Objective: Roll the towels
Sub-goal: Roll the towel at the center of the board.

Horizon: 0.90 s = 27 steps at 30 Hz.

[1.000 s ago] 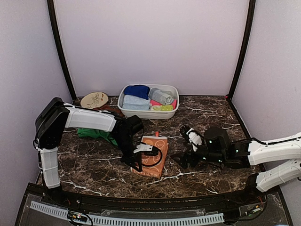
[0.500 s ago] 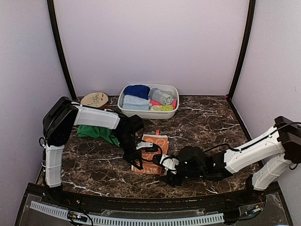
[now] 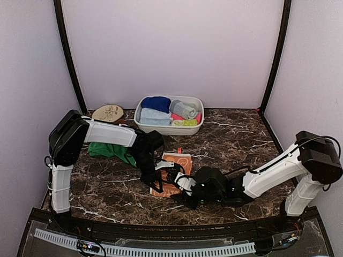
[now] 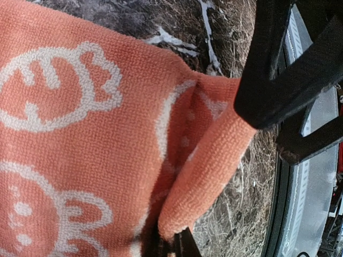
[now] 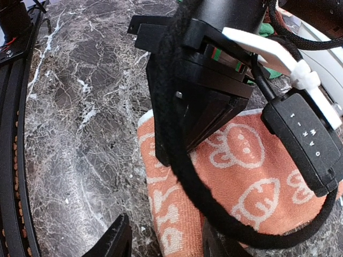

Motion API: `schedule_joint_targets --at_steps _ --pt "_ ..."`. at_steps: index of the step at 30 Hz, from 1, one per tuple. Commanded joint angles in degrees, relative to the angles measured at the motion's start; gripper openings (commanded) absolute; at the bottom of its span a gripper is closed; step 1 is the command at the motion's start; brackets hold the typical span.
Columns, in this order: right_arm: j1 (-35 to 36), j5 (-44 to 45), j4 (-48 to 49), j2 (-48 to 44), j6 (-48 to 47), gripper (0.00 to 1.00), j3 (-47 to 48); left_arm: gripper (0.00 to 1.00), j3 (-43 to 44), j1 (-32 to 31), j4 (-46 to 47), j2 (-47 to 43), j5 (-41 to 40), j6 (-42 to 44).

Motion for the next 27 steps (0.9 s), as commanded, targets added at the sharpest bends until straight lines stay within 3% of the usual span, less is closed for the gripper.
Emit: schedule_joint_targets --at_steps 1,10,16,19,22,27 --pt "-0.5 -0.2 5.4 1.5 4.5 0.41 -0.4 0.00 -0.6 0.2 1.1 -1.2 -0.9 -0.2" --pt "-4.5 -1.4 10.1 3.2 14.0 0.16 -2.9 0.07 -2.8 0.6 3.4 -4.2 -0.1 -0.2" --pt "-5.7 -2.8 10.1 4.5 17.1 0.12 -4.2 0.09 -3.4 1.0 4.3 -5.2 -0.7 -0.3" --pt "-5.9 -2.9 10.2 5.4 17.7 0.09 -4.2 0.19 -3.5 1.0 4.6 -5.6 -1.0 -0.3" --pt "-5.9 -3.0 8.7 6.7 17.8 0.06 -3.2 0.35 -4.5 1.0 6.2 -7.9 -2.2 0.0" --pt "-6.5 -4.5 6.6 9.1 18.4 0.02 -1.6 0.47 -5.9 1.1 8.7 -13.1 -6.9 2.4"
